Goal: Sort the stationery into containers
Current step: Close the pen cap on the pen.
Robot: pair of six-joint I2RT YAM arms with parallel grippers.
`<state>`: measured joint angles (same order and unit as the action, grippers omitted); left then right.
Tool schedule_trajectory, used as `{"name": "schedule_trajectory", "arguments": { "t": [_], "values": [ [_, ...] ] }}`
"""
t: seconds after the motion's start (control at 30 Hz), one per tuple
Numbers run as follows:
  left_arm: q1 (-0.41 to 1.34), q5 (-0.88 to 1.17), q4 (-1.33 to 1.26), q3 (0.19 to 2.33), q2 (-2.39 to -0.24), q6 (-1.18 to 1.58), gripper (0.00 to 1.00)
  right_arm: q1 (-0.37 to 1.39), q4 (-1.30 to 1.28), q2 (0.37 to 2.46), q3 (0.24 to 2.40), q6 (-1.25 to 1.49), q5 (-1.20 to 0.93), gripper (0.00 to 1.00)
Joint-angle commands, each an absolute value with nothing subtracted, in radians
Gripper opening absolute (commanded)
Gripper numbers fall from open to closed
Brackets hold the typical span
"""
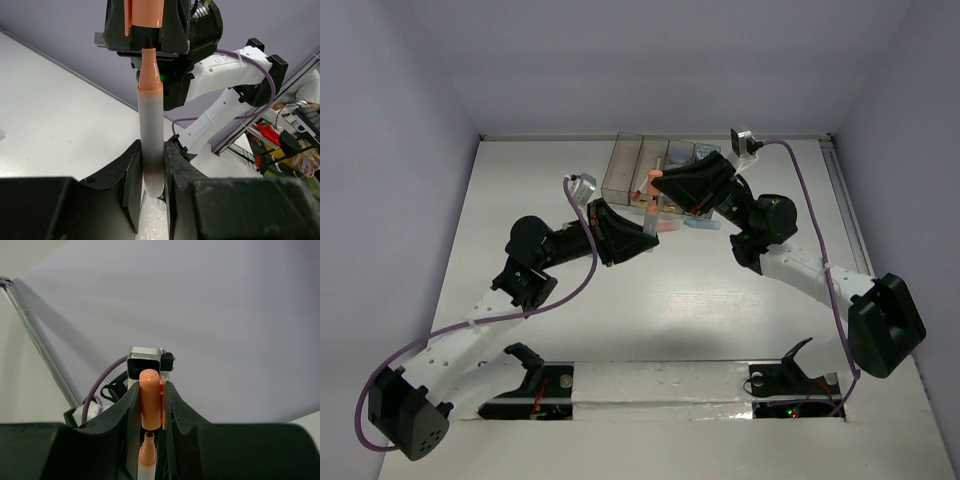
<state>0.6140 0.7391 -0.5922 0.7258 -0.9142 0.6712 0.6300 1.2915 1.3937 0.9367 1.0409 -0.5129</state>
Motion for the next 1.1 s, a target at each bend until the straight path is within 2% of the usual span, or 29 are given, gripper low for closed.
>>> {"name": "schedule_trajectory", "arguments": {
  "t": [0.0, 1.07],
  "values": [
    [0.611, 0.739, -0.624, 0.742, -0.881, 0.643, 0.0, 0.638, 1.359, 1.367, 0.956, 1.038, -0.503, 0.0],
    [0.574, 0.675, -0.649, 0.772, -0.851, 0.629, 0.0, 0.73, 1.361, 1.338, 0.779, 1.022, -0.48, 0.0]
  ]
}}
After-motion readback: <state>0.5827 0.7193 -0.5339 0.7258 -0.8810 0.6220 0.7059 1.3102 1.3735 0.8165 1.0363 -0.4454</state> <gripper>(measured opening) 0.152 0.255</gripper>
